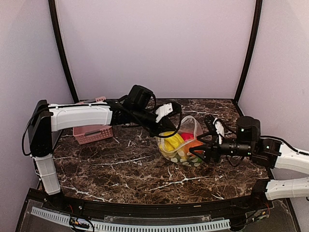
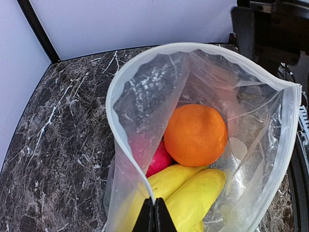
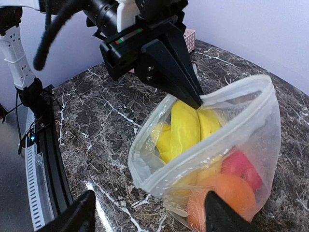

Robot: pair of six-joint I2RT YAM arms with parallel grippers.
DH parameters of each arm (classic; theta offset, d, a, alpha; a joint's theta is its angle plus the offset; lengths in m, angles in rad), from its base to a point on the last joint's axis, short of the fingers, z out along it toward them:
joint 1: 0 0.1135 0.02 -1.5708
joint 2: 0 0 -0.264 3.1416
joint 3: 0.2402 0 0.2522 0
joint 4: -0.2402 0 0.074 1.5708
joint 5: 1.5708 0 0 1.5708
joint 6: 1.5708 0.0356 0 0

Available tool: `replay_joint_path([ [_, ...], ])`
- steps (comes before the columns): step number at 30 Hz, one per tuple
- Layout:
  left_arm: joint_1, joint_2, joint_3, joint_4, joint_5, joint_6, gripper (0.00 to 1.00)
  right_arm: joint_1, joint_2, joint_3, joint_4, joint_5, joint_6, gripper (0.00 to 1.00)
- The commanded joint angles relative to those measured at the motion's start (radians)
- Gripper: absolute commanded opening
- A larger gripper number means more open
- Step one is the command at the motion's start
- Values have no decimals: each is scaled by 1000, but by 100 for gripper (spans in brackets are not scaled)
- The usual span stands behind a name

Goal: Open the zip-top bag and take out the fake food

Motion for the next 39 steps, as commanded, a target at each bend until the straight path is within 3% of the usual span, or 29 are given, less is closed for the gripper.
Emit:
replay_joint_path([
  [1, -1, -81, -20, -32, 58, 48, 1, 10, -49, 112, -115, -18, 5, 87],
  [5, -1, -94, -23, -47, 59, 64, 1, 10, -73, 205, -221, 61, -9, 92],
  [8, -1, -108, -33, -46, 58, 71, 1, 10, -4, 308, -296, 129, -39, 90],
  [17, -8, -156, -49, -39, 63, 82, 1, 11, 275, 556, -453, 139, -127, 60],
  [24, -11, -168, -52, -34, 75, 95, 1, 12, 379, 669, -559, 180, -172, 46],
  [29, -11, -178, -71, -9, 75, 89, 1, 12, 420, 706, -598, 192, -182, 27],
  [34, -11, -178, -79, 6, 72, 70, 1, 12, 466, 714, -618, 191, -173, 16],
  [37, -11, -192, -99, 33, 49, 39, 1, 12, 474, 703, -597, 166, -153, 0],
  [39, -10, -204, -116, 53, -14, -24, 7, 12, 471, 687, -568, 148, -127, 0],
])
